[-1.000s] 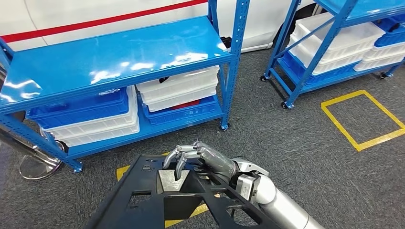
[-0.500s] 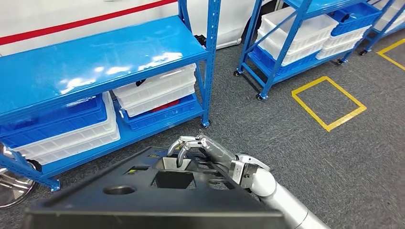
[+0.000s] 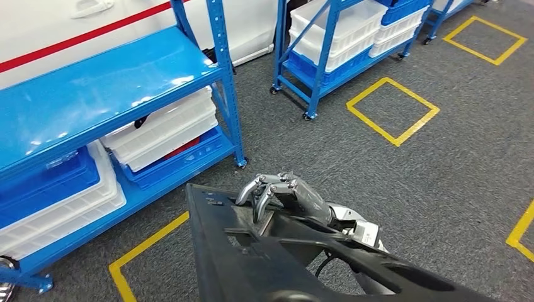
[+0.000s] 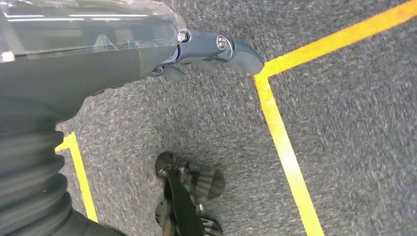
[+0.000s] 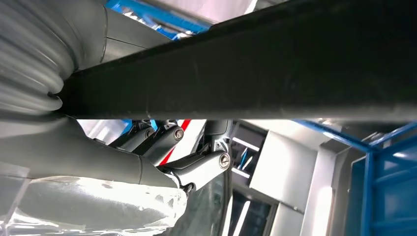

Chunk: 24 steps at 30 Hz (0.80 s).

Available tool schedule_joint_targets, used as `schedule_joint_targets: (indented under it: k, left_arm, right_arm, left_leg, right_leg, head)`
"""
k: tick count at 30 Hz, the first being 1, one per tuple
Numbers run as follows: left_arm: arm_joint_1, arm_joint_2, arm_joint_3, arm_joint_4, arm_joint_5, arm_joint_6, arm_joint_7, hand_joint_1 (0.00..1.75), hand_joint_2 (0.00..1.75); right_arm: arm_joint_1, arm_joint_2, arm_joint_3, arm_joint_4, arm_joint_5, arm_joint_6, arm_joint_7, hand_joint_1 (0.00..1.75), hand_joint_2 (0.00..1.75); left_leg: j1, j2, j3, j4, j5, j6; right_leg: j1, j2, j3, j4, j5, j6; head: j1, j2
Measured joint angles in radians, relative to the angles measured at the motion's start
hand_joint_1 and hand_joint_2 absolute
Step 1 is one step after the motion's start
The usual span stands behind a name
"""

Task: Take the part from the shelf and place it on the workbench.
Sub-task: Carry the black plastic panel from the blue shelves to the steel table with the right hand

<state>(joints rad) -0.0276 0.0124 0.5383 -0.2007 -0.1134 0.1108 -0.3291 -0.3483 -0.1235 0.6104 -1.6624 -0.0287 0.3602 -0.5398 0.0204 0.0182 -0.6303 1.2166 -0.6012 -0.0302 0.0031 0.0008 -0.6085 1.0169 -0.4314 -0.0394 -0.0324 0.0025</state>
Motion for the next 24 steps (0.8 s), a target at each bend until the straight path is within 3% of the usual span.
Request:
schedule_joint_targets:
  k: [1, 2, 3, 4, 6, 8, 10, 11, 13, 14, 15, 17, 18, 19, 21, 23, 24]
  left_arm:
    - [0.001, 0.000, 0.000, 0.000, -0.001, 0.003, 0.002, 0.00, 1.75]
    - [0.003, 0.000, 0.000, 0.000, -0.002, 0.008, 0.003, 0.00, 1.75]
    - [0.003, -0.001, 0.000, 0.000, -0.003, 0.014, 0.000, 0.00, 1.75]
    - [0.003, -0.001, 0.000, 0.000, -0.003, 0.019, -0.006, 0.00, 1.75]
    - [0.003, -0.002, 0.002, 0.000, -0.001, 0.023, -0.027, 0.00, 1.75]
    - [0.000, -0.002, 0.006, 0.000, -0.001, 0.023, -0.048, 0.00, 1.75]
    - [-0.004, 0.000, 0.009, 0.000, -0.002, 0.026, -0.064, 0.00, 1.75]
    - [-0.005, 0.001, 0.010, -0.001, -0.002, 0.028, -0.070, 0.00, 1.75]
    - [-0.005, 0.003, 0.014, -0.001, -0.002, 0.035, -0.082, 0.00, 1.75]
    - [-0.005, 0.004, 0.016, -0.001, -0.003, 0.039, -0.088, 0.00, 1.75]
    - [-0.003, 0.005, 0.018, -0.002, -0.005, 0.040, -0.094, 0.00, 1.75]
    - [-0.002, 0.009, 0.019, -0.002, -0.012, 0.031, -0.109, 0.00, 1.75]
    - [-0.003, 0.010, 0.019, -0.002, -0.017, 0.024, -0.117, 0.00, 1.75]
    - [-0.004, 0.011, 0.019, -0.002, -0.022, 0.017, -0.126, 0.00, 1.75]
    - [-0.007, 0.013, 0.019, -0.002, -0.028, 0.005, -0.138, 0.00, 1.75]
    - [-0.008, 0.015, 0.019, -0.002, -0.032, -0.010, -0.148, 0.00, 1.75]
    - [-0.008, 0.016, 0.020, -0.002, -0.033, -0.019, -0.152, 0.00, 1.75]
  right_arm:
    - [0.011, -0.001, 0.000, -0.005, 0.007, 0.001, -0.003, 1.75, 1.75]
    - [0.021, -0.002, 0.000, -0.008, 0.014, 0.003, -0.006, 1.75, 1.75]
    - [0.029, -0.003, 0.000, -0.010, 0.018, 0.006, -0.010, 1.75, 1.75]
    - [0.034, -0.003, 0.000, -0.011, 0.021, 0.010, -0.012, 1.75, 1.75]
    - [0.036, -0.003, 0.000, -0.011, 0.023, 0.017, -0.017, 1.75, 1.75]
    - [0.036, -0.004, 0.000, -0.011, 0.024, 0.019, -0.022, 1.75, 1.75]
    - [0.038, -0.006, 0.000, -0.010, 0.024, 0.019, -0.026, 1.75, 1.75]
    - [0.038, -0.007, 0.000, -0.010, 0.025, 0.019, -0.028, 1.75, 1.75]
    - [0.036, -0.008, 0.000, -0.007, 0.027, 0.019, -0.028, 1.75, 1.75]
    - [0.035, -0.007, 0.000, -0.005, 0.029, 0.019, -0.028, 1.75, 1.75]
    - [0.034, -0.007, 0.000, -0.002, 0.033, 0.018, -0.026, 1.75, 1.75]
    - [0.036, -0.006, 0.001, 0.005, 0.043, 0.012, -0.022, 1.75, 1.75]
    - [0.037, -0.006, 0.001, 0.008, 0.048, 0.008, -0.020, 1.75, 1.75]
    - [0.037, -0.006, 0.002, 0.012, 0.053, 0.003, -0.018, 1.75, 1.75]
    - [0.036, -0.005, 0.004, 0.018, 0.058, -0.005, -0.018, 1.75, 1.75]
    - [0.033, 0.000, 0.008, 0.022, 0.063, -0.013, -0.013, 1.75, 1.75]
    - [0.033, 0.003, 0.010, 0.024, 0.066, -0.018, -0.008, 1.75, 1.75]
  left_leg:
    - [0.000, -0.007, -0.027, 0.056, -0.018, -0.002]
    - [0.000, -0.011, -0.042, 0.083, -0.018, -0.004]
    - [0.001, -0.012, -0.039, 0.072, 0.003, -0.005]
    - [0.002, -0.017, -0.019, 0.024, 0.039, -0.005]
    - [0.006, -0.051, 0.036, -0.105, 0.098, -0.002]
    - [0.006, -0.080, 0.062, -0.165, 0.111, 0.005]
    - [0.003, -0.071, 0.064, -0.170, 0.112, 0.016]
    - [0.003, -0.061, 0.066, -0.175, 0.115, 0.023]
    - [0.006, -0.038, 0.070, -0.185, 0.122, 0.036]
    - [0.005, -0.027, 0.071, -0.187, 0.123, 0.039]
    - [0.004, -0.015, 0.071, -0.188, 0.123, 0.041]
    - [0.002, 0.009, 0.071, -0.187, 0.121, 0.042]
    - [0.002, 0.020, 0.072, -0.187, 0.120, 0.041]
    - [0.002, 0.031, 0.074, -0.187, 0.118, 0.039]
    - [0.000, 0.049, 0.080, -0.187, 0.113, 0.033]
    - [-0.005, 0.066, 0.084, -0.188, 0.108, 0.024]
    - [-0.007, 0.076, 0.086, -0.189, 0.107, 0.019]
  right_leg:
    - [0.001, 0.014, 0.000, 0.002, -0.001, -0.001]
    - [0.001, 0.028, -0.001, 0.005, -0.001, -0.001]
    - [0.001, 0.042, -0.001, 0.009, -0.003, -0.001]
    - [-0.001, 0.057, -0.001, 0.014, -0.004, 0.001]
    - [-0.002, 0.083, -0.006, 0.029, -0.010, 0.009]
    - [-0.004, 0.104, -0.016, 0.039, -0.011, 0.021]
    - [-0.007, 0.121, -0.024, 0.037, -0.005, 0.035]
    - [-0.007, 0.111, -0.026, 0.039, -0.007, 0.040]
    - [-0.006, 0.060, -0.049, 0.088, -0.038, 0.050]
    - [-0.007, 0.030, -0.073, 0.141, -0.067, 0.055]
    - [-0.010, 0.013, -0.105, 0.205, -0.098, 0.059]
    - [-0.016, 0.005, -0.149, 0.295, -0.125, 0.065]
    - [-0.018, 0.002, -0.147, 0.291, -0.112, 0.066]
    - [-0.018, -0.004, -0.125, 0.249, -0.084, 0.065]
    - [-0.010, -0.046, -0.053, 0.114, -0.027, 0.055]
    - [0.001, -0.078, -0.016, 0.035, -0.010, 0.042]
    - [0.006, -0.077, -0.017, 0.030, -0.013, 0.037]
  head:
    - [-0.001, 0.000]
    - [-0.001, 0.000]
    - [-0.001, 0.000]
    - [-0.001, 0.000]
    - [-0.001, 0.000]
    - [-0.001, 0.000]
    - [-0.002, 0.000]
    - [-0.002, 0.000]
    - [0.002, 0.000]
    - [0.004, 0.000]
    - [0.005, 0.000]
    - [0.005, 0.000]
    - [0.005, 0.000]
    - [0.005, 0.000]
    - [0.005, 0.000]
    - [0.005, 0.000]
    - [0.005, 0.000]
